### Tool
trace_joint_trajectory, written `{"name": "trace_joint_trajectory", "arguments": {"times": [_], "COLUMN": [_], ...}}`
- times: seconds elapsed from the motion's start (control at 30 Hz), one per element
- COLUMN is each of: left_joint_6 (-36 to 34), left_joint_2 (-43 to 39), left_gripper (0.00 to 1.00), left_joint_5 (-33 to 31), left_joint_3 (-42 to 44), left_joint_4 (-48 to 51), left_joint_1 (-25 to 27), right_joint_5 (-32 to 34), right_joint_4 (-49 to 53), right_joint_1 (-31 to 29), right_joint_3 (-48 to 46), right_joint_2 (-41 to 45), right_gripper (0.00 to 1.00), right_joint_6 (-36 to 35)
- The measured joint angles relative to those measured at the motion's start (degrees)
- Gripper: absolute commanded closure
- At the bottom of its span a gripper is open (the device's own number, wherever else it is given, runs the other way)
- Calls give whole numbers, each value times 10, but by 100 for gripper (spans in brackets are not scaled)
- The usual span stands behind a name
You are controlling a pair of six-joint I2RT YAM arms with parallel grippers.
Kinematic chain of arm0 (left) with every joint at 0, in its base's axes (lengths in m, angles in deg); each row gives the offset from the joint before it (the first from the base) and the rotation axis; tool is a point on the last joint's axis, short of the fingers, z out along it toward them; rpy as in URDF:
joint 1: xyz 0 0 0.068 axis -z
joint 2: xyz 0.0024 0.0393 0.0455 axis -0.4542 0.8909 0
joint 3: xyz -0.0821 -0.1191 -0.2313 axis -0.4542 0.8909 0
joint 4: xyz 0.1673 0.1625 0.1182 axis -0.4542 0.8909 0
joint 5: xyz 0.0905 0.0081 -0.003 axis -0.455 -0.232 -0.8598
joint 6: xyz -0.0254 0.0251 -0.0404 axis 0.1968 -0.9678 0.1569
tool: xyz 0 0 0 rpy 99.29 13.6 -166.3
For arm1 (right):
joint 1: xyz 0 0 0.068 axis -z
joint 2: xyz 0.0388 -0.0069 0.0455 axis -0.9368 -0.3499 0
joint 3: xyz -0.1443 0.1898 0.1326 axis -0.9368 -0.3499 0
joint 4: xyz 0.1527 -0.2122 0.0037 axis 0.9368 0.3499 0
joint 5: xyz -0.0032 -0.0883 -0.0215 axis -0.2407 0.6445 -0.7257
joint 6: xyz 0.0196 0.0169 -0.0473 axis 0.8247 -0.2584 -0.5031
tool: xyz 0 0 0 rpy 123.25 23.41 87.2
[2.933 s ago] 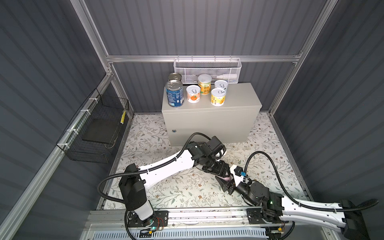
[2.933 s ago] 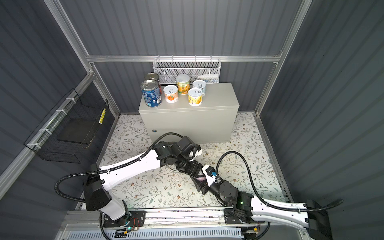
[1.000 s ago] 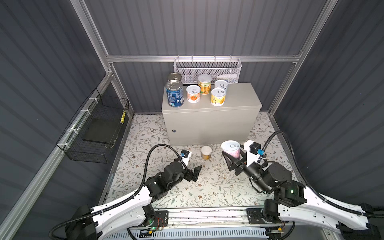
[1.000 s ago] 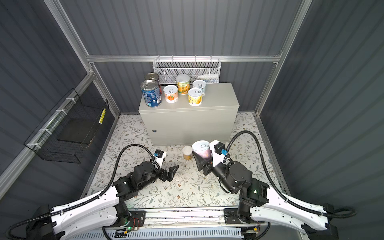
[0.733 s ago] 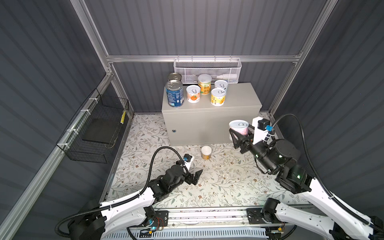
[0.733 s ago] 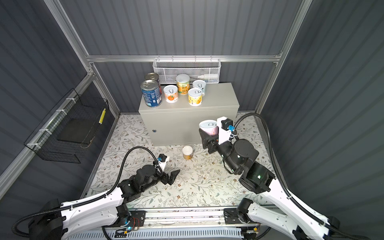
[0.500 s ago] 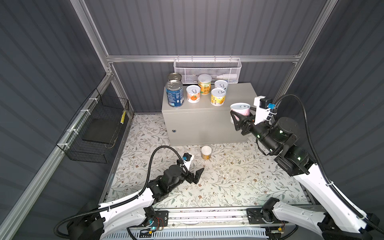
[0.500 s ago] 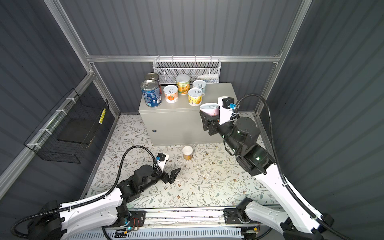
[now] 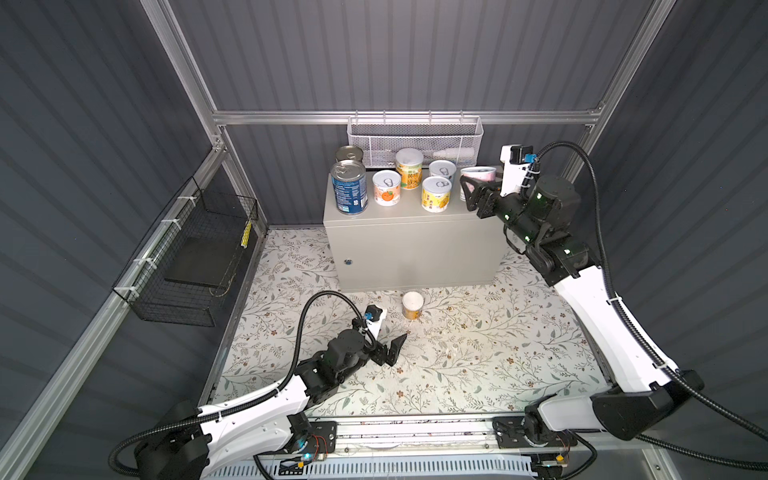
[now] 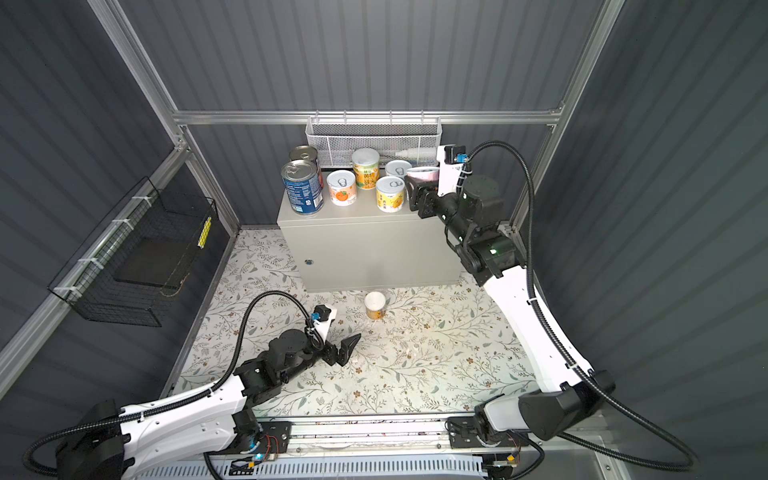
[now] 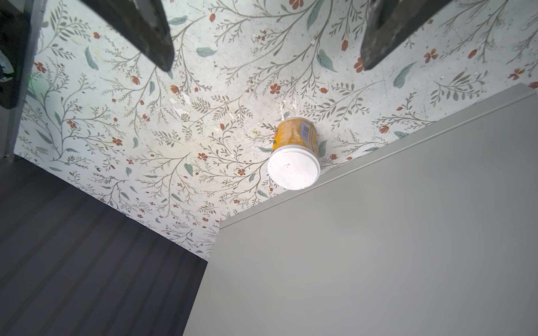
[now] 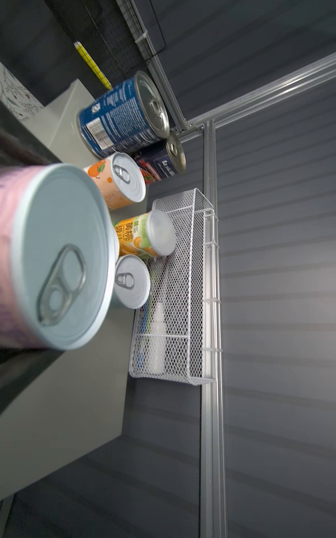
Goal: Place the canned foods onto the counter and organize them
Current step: 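Raise the pink can with the right gripper over the cabinet top, then lower the pink can beside the pale green-blue can and open the right gripper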
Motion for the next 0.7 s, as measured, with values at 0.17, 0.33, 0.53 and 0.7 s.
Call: {"name": "trace_joint_trajectory", "arguments": {"times": [0.17, 0.33, 0.53, 0.7], "left_joint_6": [-2, -4, -4, -4], "left_joint_2": [0, 0, 1, 17], "left_gripper": [0, 0, 0, 0], "left_joint_5": [-12, -23, -33, -34], "left_joint_3": [0, 0, 0, 0], "left_joint_4": [3, 4, 5, 4], "left_joint_1": [0, 0, 0, 0], "right_joint_5": [15, 40, 80, 98], "right_joint_4": [-31, -67, -100, -110], "right_joint_1": [11, 18, 30, 43], "right_joint_3": [28, 28, 30, 44], "right_joint_2": [-48, -90, -149, -195], "right_gripper": [28, 28, 28, 26], "right_joint_6": [0, -1, -6, -6]}}
